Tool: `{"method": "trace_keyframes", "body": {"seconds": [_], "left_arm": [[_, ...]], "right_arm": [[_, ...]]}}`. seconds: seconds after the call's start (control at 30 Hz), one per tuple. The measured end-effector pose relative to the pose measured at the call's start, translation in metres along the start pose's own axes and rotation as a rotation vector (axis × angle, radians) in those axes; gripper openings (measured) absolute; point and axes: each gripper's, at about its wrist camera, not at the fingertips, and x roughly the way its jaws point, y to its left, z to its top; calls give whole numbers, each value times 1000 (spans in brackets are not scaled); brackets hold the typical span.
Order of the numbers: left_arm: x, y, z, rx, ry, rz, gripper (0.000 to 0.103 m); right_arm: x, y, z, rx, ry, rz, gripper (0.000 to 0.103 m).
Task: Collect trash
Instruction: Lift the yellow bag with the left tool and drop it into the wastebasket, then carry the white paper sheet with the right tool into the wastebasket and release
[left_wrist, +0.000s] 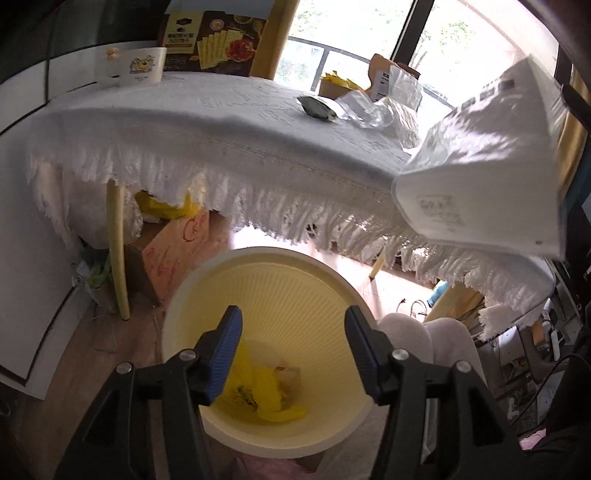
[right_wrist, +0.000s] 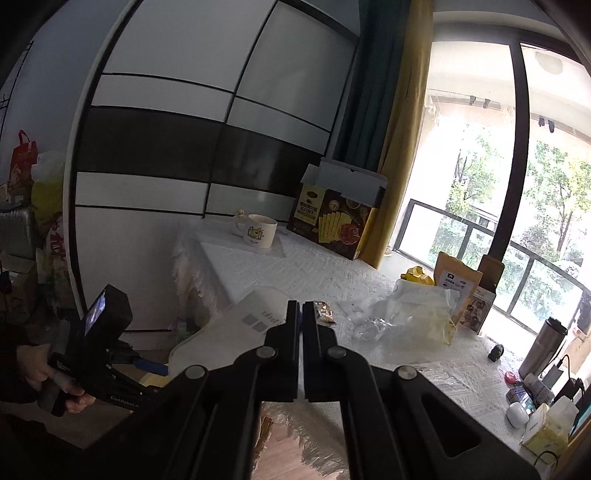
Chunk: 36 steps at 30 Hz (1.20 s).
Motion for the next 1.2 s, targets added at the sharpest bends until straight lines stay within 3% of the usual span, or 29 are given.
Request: {"method": "trace_keyframes", "body": {"seconds": [0.27,0.5,0.8,1.2], "left_arm": [[-41,33,5,-39,-109,111,59],[-67,63,10,-76,-165,163,60],[-82,75,13,-93,-219,167,60],[-77,75,16,-97,-213,168,61]], "right_arm": [[24,31,-9,-42,37,95,1],[52,56,-21,-57,88,176,1],[92,81,-49,-35,189,279,1],[135,81,-83,56,324,354,1]]}}
